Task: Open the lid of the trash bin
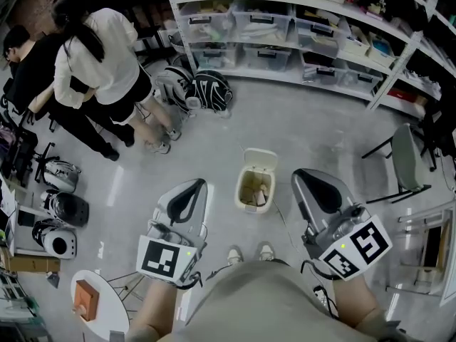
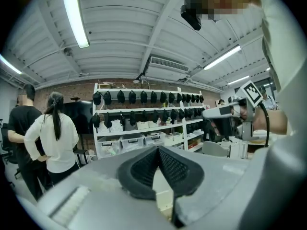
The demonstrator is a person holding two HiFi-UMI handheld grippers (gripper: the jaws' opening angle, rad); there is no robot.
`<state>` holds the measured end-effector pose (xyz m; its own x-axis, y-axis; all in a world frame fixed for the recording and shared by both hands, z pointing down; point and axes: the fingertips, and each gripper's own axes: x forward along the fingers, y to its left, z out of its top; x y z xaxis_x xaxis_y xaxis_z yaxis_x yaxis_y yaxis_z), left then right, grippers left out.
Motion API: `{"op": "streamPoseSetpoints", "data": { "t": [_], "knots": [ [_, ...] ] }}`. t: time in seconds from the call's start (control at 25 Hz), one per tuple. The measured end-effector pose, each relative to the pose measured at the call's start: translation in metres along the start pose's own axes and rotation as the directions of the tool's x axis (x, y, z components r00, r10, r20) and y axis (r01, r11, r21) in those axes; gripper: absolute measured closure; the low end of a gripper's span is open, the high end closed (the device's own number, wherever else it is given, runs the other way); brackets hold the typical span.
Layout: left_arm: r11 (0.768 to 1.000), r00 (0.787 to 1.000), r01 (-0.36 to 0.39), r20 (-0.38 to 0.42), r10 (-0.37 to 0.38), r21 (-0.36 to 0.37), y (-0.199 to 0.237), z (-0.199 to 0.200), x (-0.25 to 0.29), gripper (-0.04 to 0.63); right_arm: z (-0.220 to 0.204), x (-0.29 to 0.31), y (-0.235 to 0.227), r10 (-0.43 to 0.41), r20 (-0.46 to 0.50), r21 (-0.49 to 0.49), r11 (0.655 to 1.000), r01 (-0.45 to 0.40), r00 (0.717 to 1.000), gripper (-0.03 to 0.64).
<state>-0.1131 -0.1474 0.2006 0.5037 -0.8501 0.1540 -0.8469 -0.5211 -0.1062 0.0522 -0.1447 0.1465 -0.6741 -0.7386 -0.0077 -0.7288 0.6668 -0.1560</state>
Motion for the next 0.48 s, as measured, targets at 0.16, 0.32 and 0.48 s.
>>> {"op": "streamPoseSetpoints", "data": {
  "t": [0.16,0.32,0.48],
  "knots": [
    [1.000,1.000,-0.023,-0.019,0.023,0.004,0.009,-0.003,-0.002,0.594,0.004,0.003,-0.012,-0.025,0.001,0.003,1.000,0.025,1.000,0.614],
    [1.000,1.000,-0.026,-0.012,0.027,0.009,0.012,-0.002,-0.004,0.594,0.004,0.004,-0.014,-0.025,-0.007,-0.010,1.000,0.025,1.000,0.614],
    [0.999,0.999,-0.032,-0.003,0.032,-0.004,0.016,0.002,-0.004,0.594,0.003,0.008,-0.014,-0.013,-0.011,0.019,1.000,0.013,1.000,0.614]
  ]
}}
